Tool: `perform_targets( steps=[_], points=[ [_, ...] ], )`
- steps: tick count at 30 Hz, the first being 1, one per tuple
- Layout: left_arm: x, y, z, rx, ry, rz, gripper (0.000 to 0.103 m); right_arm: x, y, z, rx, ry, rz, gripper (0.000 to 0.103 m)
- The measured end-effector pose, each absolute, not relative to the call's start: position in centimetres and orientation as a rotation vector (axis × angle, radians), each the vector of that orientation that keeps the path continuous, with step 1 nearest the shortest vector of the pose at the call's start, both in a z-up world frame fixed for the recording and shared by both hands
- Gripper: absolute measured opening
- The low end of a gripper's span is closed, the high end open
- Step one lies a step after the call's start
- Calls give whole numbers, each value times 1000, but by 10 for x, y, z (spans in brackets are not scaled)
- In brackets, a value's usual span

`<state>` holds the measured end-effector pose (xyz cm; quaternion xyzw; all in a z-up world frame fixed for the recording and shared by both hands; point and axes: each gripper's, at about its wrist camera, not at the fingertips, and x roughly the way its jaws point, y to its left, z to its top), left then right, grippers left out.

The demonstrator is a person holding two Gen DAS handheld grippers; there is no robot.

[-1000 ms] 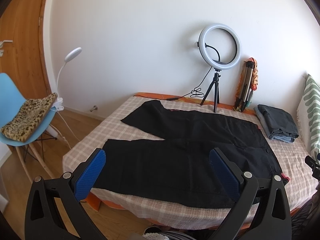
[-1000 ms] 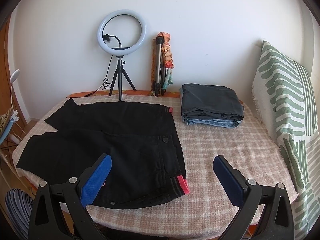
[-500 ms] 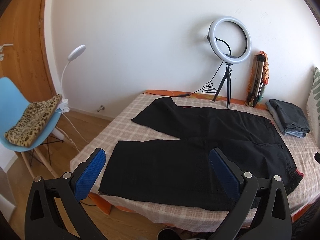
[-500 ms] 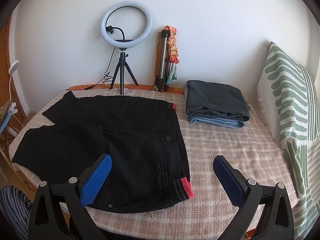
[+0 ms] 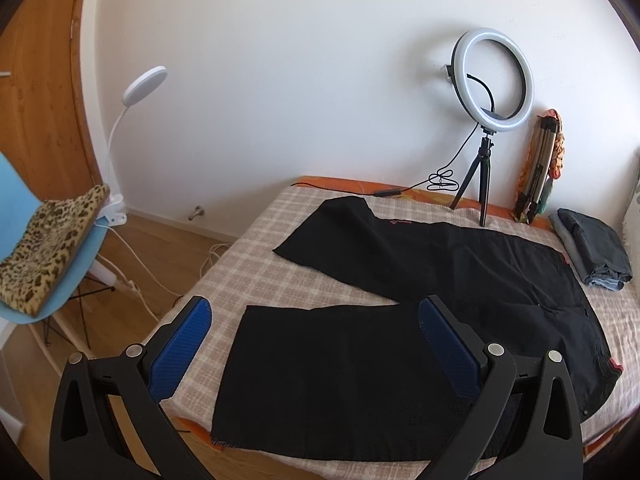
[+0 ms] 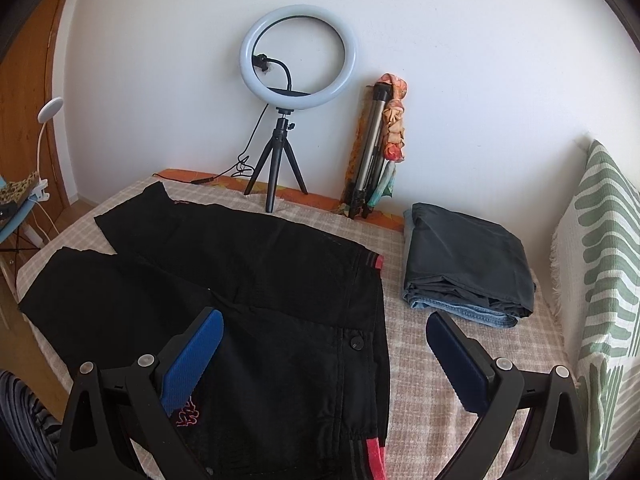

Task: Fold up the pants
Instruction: 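Move both tools toward the black trousers' waistband and lower them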

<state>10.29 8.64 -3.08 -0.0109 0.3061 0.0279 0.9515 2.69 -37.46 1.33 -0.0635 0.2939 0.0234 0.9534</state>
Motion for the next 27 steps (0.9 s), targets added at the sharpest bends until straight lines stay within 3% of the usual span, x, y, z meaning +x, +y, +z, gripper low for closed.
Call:
perform_targets(
  steps=[9,16,21,25,27],
  points=[
    [169,74,-39,-5,674,-17,98,121,-362,8,-178,655,134,102],
    [226,60,-57,11,744,-70,87,198,-339,-9,-212,716,280,98],
    [269,53,-77,41,808,-86,75,257,-316,-28,-269,765,416,91],
    [299,42,-96,70,859,-118,54,301,-301,-48,-282,820,486,85],
    [313,41,-105,67,883,-128,50,319,-293,-58,-282,847,527,83]
  ],
)
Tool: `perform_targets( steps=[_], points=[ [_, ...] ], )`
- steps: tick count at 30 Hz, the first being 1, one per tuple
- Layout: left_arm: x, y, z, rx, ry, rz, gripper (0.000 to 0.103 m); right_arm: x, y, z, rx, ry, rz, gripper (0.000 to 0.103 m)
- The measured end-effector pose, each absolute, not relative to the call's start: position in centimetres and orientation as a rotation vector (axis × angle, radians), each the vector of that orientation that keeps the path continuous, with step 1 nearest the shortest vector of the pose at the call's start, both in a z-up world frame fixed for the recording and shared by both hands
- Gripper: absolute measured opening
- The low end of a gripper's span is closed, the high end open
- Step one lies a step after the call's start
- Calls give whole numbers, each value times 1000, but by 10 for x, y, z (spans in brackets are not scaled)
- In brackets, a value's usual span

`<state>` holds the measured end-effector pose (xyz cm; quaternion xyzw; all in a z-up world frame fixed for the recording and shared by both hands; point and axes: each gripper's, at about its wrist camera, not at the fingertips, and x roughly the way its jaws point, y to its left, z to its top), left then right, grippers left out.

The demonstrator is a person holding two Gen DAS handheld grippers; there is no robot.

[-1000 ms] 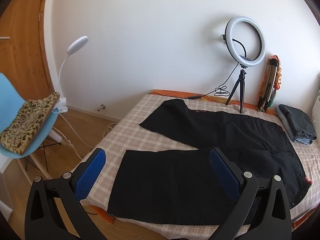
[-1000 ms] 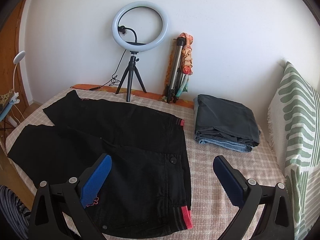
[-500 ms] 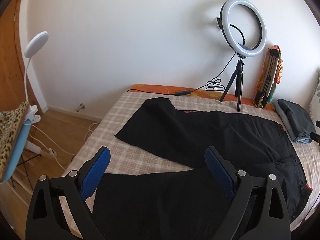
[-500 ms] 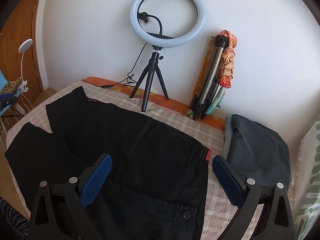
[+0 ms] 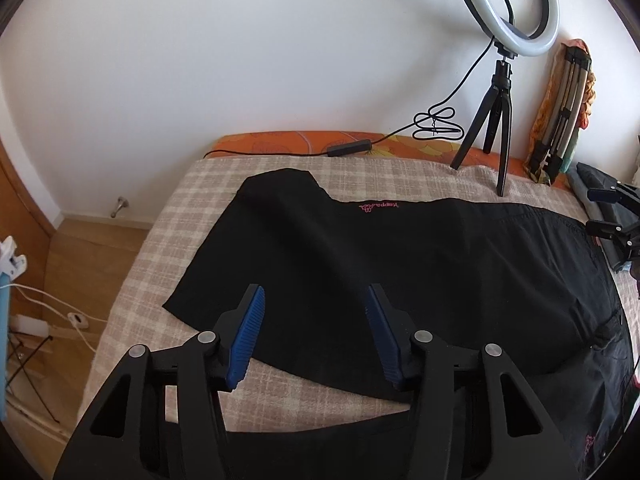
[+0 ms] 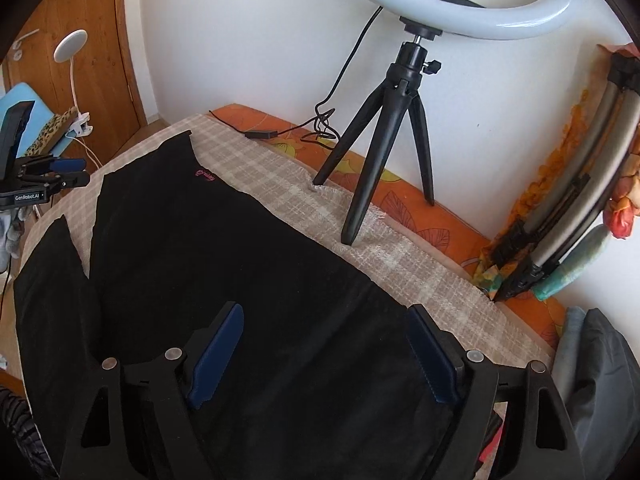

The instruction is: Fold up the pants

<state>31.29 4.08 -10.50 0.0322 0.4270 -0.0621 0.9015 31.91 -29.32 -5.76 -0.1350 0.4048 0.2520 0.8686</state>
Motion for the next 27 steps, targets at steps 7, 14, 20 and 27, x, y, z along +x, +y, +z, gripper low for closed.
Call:
perform_targets(
  steps=[7,14,20,27],
  points=[
    [351,40,-126,82,923,-114,39,374,-272,-93,-325,908,589,78],
    [371,50,-153,69,987,-104,31,412,-273,-117,-315,970,631,79],
    [380,51,-169,71,1018,-95,25,417,-273,-123,-286,1012,695,79],
    [385,52,-174,49,1019,-94,24,410,-269,-127,-315,1032,722,58]
  ],
)
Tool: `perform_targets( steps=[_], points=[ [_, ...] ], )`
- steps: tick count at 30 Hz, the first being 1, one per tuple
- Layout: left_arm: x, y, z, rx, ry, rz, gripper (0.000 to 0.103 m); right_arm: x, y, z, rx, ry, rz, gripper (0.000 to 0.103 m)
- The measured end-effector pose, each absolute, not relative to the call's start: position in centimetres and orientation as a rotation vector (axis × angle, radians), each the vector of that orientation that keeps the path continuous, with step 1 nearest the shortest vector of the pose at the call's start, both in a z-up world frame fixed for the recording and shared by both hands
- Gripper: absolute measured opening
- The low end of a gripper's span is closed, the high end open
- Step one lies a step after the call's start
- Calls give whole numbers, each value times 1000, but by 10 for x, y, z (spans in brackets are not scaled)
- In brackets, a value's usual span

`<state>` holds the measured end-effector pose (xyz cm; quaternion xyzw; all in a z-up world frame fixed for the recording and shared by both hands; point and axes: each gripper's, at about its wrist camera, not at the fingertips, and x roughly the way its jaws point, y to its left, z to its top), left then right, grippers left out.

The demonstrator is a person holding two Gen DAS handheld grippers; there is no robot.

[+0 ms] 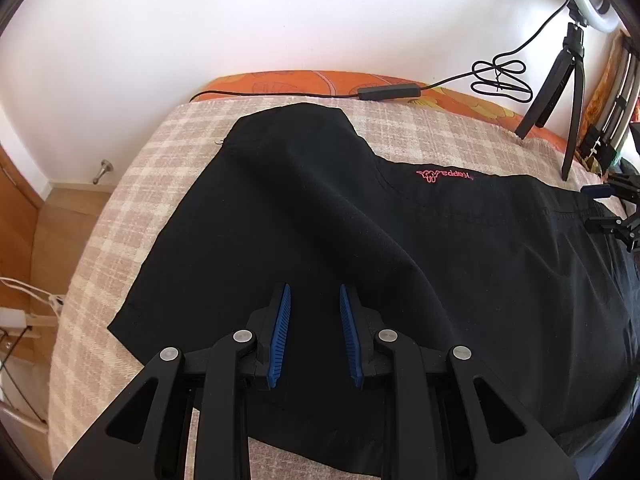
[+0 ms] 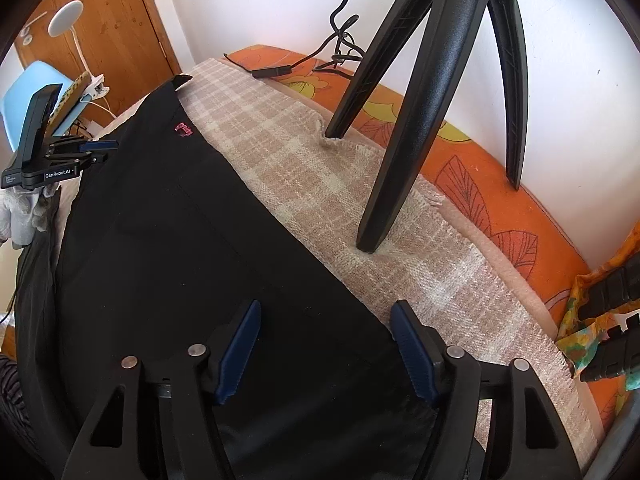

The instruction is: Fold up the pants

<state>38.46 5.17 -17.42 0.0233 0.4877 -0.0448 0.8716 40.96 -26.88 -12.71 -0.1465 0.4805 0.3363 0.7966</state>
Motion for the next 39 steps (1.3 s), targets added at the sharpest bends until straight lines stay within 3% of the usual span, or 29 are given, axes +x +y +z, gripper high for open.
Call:
perform_targets(
  steps=[1,3,6,8,12,15,20,25,29,39],
  points=[
    [385,52,-174,44,1020,-93,24,409,-270,-126,-307,1034,720,53],
    [386,52,-175,37,1021,-91,24,407,-273,-125,-286,1044,716,27],
    [386,53,-174,24,1021,-90,24,393,-277,-119,-268,1028,696,13],
    [386,56,-172,11,1023,-87,24,380,-275,-112,-273,998,675,10],
    [380,63,-159,-23,1006,-92,24,349,-274,-85,-294,913,642,7],
    [376,70,-144,-48,981,-78,47,323,-274,-58,-307,843,620,6],
    [378,76,-118,-129,957,-90,60,250,-265,-23,-327,738,655,6],
    [381,72,-99,-248,945,-125,64,177,-246,-29,-398,721,696,6],
    [377,68,-92,-321,936,-152,73,153,-234,-49,-435,755,712,6],
    [354,97,-111,-462,988,-83,73,159,-246,-59,-392,765,639,6]
  ],
)
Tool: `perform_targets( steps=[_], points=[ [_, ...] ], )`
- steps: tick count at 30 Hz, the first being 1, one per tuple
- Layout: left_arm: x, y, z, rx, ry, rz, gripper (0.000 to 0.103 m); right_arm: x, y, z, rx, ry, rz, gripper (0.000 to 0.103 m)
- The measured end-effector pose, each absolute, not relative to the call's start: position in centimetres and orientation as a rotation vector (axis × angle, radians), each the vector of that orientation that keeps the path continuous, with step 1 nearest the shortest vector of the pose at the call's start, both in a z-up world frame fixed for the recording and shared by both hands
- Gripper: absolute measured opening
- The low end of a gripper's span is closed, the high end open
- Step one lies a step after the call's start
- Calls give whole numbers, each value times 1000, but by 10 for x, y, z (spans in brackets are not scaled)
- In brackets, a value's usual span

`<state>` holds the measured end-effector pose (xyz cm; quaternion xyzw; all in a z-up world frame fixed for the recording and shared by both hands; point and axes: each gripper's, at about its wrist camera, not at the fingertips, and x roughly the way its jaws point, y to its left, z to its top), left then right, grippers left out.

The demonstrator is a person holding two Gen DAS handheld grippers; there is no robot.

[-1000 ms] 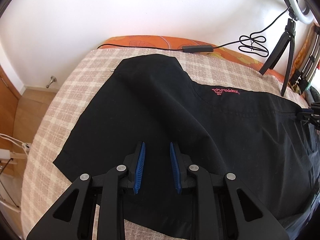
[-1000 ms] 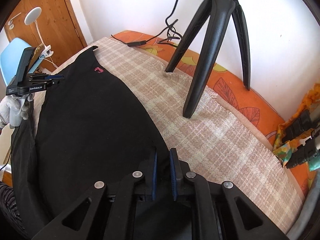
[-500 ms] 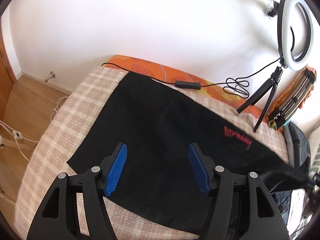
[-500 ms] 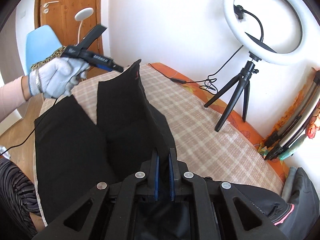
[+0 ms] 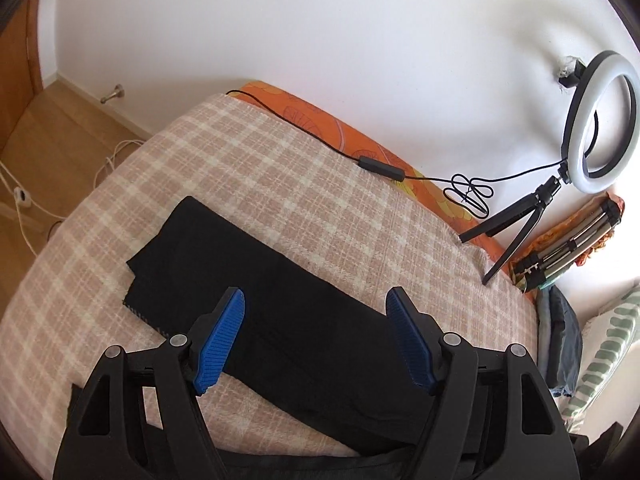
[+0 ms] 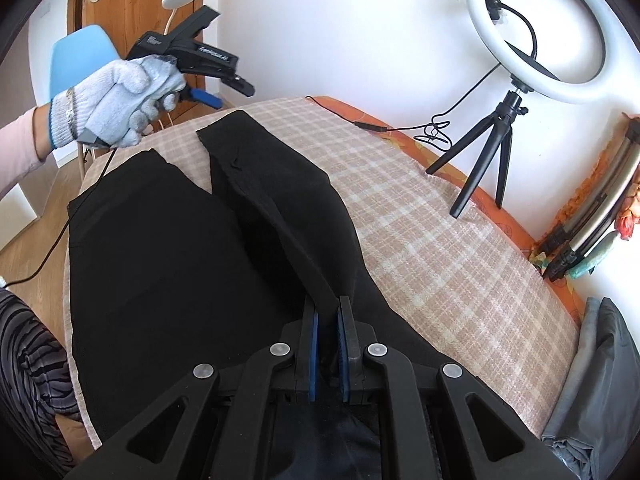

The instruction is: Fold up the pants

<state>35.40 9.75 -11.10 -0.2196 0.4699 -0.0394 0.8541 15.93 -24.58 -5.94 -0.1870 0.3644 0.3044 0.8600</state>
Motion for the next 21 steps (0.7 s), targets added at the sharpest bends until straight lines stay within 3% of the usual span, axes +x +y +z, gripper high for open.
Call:
perform_targets(
  steps=[10,21],
  points=[
    [305,91,-141,-604,1081,-159,73,197,-257,-41,-323,749,574,6],
    [325,56,-164,-772,1077,-150,73,187,-258,-31,-351,725,569,6]
  ],
)
